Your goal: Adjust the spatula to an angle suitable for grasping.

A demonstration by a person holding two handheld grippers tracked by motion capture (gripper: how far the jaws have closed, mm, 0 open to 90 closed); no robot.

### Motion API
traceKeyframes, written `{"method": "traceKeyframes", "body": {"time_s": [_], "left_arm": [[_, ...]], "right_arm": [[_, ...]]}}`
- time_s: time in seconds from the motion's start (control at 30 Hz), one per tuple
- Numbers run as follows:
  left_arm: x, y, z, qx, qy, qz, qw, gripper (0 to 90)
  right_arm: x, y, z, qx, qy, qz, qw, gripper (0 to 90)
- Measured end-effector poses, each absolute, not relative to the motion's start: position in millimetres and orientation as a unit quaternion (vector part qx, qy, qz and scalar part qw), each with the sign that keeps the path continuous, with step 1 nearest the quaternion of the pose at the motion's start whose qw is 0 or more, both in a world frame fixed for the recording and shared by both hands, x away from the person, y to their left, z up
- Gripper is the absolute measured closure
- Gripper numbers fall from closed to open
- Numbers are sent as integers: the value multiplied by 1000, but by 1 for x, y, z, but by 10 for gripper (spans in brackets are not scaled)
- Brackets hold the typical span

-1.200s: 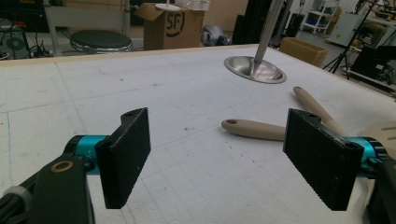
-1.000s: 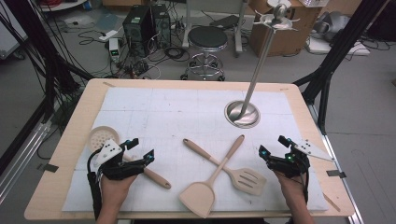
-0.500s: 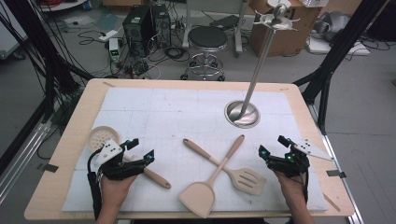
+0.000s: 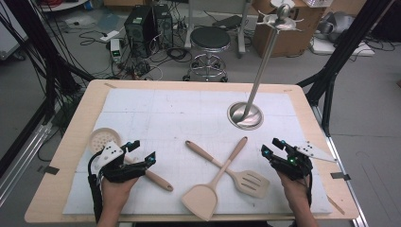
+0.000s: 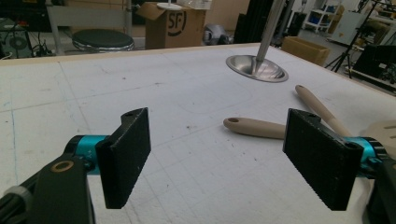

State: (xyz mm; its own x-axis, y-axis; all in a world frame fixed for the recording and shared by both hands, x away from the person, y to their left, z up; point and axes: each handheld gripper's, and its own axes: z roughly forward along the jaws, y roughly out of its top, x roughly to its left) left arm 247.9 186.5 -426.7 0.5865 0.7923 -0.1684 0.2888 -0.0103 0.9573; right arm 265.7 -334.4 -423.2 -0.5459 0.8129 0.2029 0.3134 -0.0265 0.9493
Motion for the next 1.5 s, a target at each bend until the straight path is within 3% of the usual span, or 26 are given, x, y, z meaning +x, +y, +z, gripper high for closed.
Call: {"method": "traceKeyframes", "body": {"time_s": [0.03, 0.07, 0.13, 0.23, 0.33, 0.7, 1.13, 1.5], "left_arm": [[248, 187, -427, 676, 400, 218, 580, 239], [248, 187, -426, 676, 400, 218, 580, 239], [248, 187, -427, 676, 401, 218, 578, 240], [246, 189, -428, 675, 410, 221, 572, 242], [244, 194, -428, 666, 416, 224, 577, 242], [245, 192, -427, 669, 410, 221, 579, 243], [244, 192, -427, 670, 410, 222, 577, 245], [245, 193, -427, 669, 411, 222, 579, 245]], "right_arm": [[267, -333, -424, 427, 666, 576, 205, 556], [267, -333, -424, 427, 666, 576, 205, 556], [272, -330, -426, 426, 684, 562, 187, 744], [281, -329, -427, 437, 707, 534, 155, 896], [297, -330, -431, 456, 725, 509, 91, 898], [329, -297, -448, 427, 799, 424, -3, 898], [363, -270, -449, 418, 843, 337, -48, 898], [381, -246, -446, 399, 858, 319, -50, 898]]}}
